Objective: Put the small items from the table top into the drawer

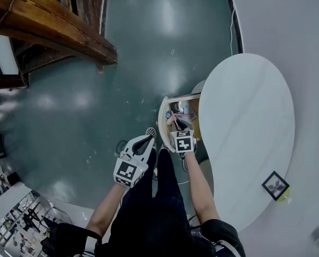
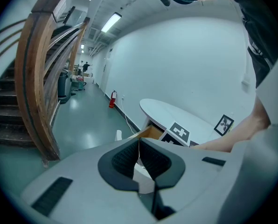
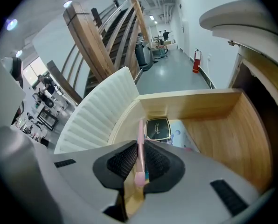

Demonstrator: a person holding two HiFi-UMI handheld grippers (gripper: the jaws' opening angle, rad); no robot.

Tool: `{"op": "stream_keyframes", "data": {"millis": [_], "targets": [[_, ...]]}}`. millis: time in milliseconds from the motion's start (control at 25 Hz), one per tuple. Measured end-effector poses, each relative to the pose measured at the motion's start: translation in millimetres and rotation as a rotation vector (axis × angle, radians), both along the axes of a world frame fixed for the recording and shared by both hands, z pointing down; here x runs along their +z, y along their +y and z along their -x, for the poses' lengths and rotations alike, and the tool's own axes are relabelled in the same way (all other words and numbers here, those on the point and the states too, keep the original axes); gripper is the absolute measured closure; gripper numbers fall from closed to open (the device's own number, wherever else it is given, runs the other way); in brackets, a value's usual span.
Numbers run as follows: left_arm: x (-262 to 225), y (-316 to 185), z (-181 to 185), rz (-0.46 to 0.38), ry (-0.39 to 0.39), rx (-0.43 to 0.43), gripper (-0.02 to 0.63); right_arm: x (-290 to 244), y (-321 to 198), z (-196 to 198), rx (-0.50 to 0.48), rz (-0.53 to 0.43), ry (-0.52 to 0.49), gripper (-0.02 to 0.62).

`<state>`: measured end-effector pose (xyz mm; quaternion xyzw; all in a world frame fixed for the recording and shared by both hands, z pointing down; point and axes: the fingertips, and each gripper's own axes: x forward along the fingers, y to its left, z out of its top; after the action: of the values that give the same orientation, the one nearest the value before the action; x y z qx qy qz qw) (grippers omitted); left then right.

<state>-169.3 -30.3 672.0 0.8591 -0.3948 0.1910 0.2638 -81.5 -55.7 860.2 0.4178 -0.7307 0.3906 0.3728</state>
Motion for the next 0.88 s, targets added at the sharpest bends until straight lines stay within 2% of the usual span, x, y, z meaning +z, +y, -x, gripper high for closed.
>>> {"op": "stream_keyframes", "data": {"millis": [240, 400, 880], "targets": [[-1.9, 2.3, 2.9, 0.001, -0.003, -0.003, 0.584, -0.8, 4.3, -1.0, 0.032, -0.001, -0.031, 0.525], [-5.0, 5.4, 3.8, -0.003, 0.001, -0.003, 0.584, -1.3, 11.1, 0.1, 0.032, 0.000, -0.041, 0.457], [-28.0, 12.7, 12.8, -0.049, 0.006, -0.003, 0.584, -43.8, 8.5, 5.3, 0.027, -0.075, -0.035, 0.453]]}}
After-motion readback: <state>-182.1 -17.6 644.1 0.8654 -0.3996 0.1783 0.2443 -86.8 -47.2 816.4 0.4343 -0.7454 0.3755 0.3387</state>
